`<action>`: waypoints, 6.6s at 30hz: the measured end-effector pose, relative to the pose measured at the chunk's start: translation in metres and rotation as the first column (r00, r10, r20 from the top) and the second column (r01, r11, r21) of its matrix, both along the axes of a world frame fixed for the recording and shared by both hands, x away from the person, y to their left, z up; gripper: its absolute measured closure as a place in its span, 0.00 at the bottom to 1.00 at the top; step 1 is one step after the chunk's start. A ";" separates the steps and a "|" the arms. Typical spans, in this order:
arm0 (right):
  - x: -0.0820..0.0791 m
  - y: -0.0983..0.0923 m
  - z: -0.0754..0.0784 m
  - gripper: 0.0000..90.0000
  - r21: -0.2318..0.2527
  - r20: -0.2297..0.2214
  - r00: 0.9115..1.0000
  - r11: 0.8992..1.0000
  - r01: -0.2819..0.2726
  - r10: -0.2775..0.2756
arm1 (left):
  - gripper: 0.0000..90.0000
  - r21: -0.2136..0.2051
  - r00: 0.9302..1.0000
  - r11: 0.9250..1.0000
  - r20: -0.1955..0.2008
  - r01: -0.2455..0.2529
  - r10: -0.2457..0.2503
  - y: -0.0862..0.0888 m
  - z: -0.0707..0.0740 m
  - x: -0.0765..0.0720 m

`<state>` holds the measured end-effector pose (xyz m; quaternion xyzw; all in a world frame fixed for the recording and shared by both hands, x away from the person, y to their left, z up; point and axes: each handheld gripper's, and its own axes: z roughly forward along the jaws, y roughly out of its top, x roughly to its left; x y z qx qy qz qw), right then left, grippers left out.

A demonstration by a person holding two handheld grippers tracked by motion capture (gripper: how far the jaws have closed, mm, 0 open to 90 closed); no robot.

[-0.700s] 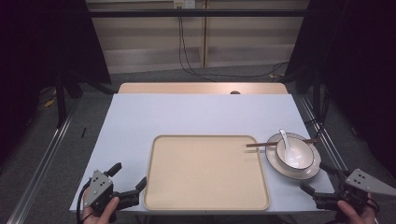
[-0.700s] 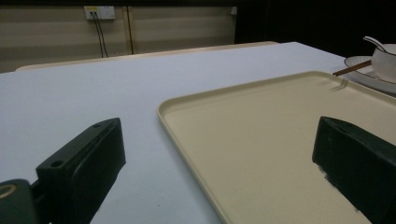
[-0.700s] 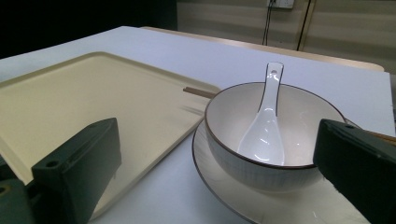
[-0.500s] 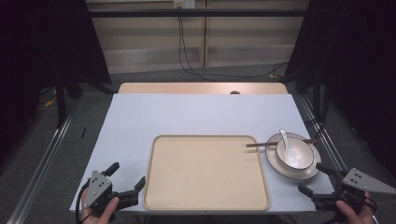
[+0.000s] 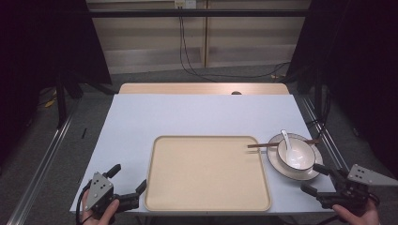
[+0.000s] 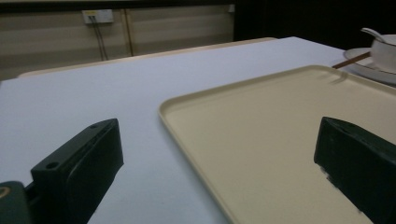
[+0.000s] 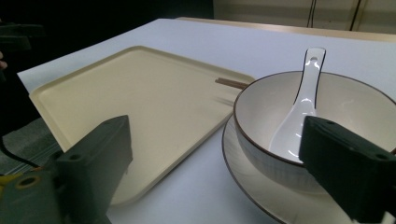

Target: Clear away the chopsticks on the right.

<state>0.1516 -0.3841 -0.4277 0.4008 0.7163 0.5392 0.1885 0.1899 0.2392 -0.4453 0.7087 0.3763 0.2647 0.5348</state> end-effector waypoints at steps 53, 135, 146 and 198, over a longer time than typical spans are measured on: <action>0.197 -0.055 0.007 0.88 -0.490 -0.360 0.915 0.798 -0.351 0.182 | 0.01 0.038 1.000 0.999 0.011 0.007 -0.008 -0.001 -0.001 0.002; 0.169 -0.051 0.032 0.94 -0.326 -0.311 0.945 0.923 -0.204 0.100 | 0.02 0.017 0.999 1.000 0.043 0.013 -0.014 0.000 0.006 0.021; 0.128 -0.025 0.046 0.94 -0.249 -0.286 0.958 0.965 -0.082 0.008 | 0.02 0.028 0.998 1.000 0.058 0.000 -0.002 0.005 0.002 0.019; 0.062 0.135 -0.042 0.94 -0.121 -0.535 0.843 0.992 -0.019 -0.049 | 0.02 0.010 0.997 1.000 0.081 -0.001 0.000 0.003 0.003 0.017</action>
